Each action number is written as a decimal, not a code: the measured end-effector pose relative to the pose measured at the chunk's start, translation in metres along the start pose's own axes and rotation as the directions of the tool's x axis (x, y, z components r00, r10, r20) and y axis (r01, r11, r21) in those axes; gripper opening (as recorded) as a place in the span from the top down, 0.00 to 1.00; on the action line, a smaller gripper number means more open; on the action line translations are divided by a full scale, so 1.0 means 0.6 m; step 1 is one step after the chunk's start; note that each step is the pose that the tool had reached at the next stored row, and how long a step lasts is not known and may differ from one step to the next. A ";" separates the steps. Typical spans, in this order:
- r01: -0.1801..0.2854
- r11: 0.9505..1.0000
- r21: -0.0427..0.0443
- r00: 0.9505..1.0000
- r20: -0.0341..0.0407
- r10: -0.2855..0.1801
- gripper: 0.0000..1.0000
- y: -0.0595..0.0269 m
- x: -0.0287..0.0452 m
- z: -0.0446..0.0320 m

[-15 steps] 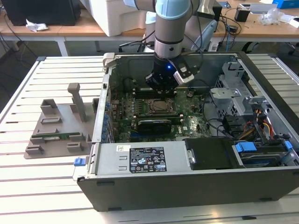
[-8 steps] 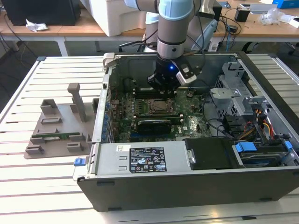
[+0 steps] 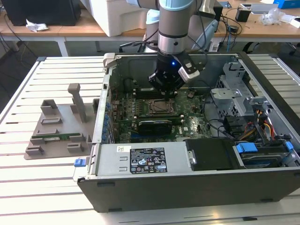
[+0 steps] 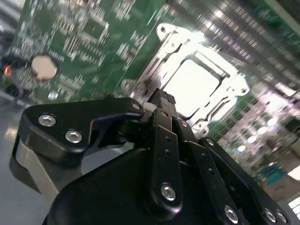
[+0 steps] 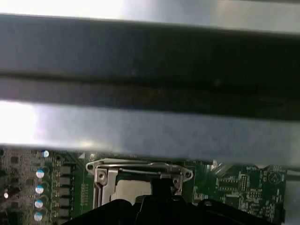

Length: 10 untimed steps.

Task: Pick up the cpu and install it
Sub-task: 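Install the first cpu locking lever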

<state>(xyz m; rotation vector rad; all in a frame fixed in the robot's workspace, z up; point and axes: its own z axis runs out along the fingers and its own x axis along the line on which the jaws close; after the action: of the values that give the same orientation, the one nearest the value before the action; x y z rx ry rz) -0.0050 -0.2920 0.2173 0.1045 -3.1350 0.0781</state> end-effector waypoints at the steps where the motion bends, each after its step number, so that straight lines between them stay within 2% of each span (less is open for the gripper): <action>1: 0.000 1.000 0.008 1.000 0.000 0.000 0.89 -0.004 0.000 0.000; 2: 0.000 1.000 0.012 1.000 -0.001 0.000 0.89 -0.008 0.000 0.000; 3: 0.000 1.000 0.014 1.000 -0.001 0.000 0.89 -0.019 0.001 0.001; 4: 0.000 1.000 0.014 1.000 -0.001 0.000 0.89 -0.021 0.001 -0.005; 7: 0.000 1.000 0.014 1.000 -0.001 0.000 0.89 -0.022 0.002 -0.032; 9: 0.000 1.000 0.014 1.000 -0.001 0.000 0.89 -0.024 0.002 -0.059; 10: 0.000 1.000 0.014 1.000 -0.001 0.000 0.89 -0.024 0.002 -0.068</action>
<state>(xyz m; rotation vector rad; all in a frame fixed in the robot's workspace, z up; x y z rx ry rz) -0.0049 -0.3045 0.2590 0.1043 -3.1341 0.1002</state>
